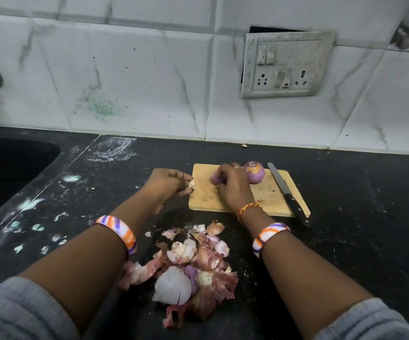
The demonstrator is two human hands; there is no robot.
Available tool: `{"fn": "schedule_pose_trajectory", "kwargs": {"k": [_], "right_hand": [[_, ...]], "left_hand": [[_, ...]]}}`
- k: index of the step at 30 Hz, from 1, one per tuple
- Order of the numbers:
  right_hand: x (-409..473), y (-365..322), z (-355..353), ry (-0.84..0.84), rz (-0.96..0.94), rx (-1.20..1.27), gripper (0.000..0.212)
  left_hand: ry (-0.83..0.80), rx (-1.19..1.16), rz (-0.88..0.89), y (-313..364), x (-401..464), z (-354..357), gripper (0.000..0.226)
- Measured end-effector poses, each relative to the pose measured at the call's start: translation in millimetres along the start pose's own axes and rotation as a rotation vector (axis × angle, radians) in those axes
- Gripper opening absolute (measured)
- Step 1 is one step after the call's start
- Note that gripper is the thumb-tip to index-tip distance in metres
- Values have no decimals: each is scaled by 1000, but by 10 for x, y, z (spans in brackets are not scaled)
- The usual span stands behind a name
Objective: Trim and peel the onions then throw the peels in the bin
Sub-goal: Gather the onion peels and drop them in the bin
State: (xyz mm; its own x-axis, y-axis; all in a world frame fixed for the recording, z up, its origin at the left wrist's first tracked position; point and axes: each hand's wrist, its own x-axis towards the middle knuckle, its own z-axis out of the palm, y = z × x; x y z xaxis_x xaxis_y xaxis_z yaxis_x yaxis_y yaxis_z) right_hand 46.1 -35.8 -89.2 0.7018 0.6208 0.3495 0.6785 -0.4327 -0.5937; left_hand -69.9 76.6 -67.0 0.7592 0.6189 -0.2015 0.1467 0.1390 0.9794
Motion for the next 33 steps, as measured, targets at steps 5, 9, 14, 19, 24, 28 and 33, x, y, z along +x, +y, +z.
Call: {"fn": "schedule_pose_trajectory", "kwargs": {"k": [5,9,14,19,24,28,33], "right_hand": [[-167,-43,-93,-6,114,108,32],[-486,-119,-291,110,223,109,29],[-975,-365,-387,-150,360,315,44],[-1396,-665,-254,-279,385,267,58],[-1677,-970,18,-88,363,424,53],[-1719,-1106,238,82,440,646,32],[-1779,-1332,307,202,542,1169,22]], "left_hand": [[-97,165,77,-15,-163,-125,30],[-178,353,115,-36,-318,-211,29],[-314,426,177,-123,-628,-404,29],[-590,690,118,-310,-995,-596,107],[-391,1166,418,-656,-1211,-431,129],[-253,652,544,-682,-1323,-332,75],[-62,-241,165,-561,-1529,-115,34]]}}
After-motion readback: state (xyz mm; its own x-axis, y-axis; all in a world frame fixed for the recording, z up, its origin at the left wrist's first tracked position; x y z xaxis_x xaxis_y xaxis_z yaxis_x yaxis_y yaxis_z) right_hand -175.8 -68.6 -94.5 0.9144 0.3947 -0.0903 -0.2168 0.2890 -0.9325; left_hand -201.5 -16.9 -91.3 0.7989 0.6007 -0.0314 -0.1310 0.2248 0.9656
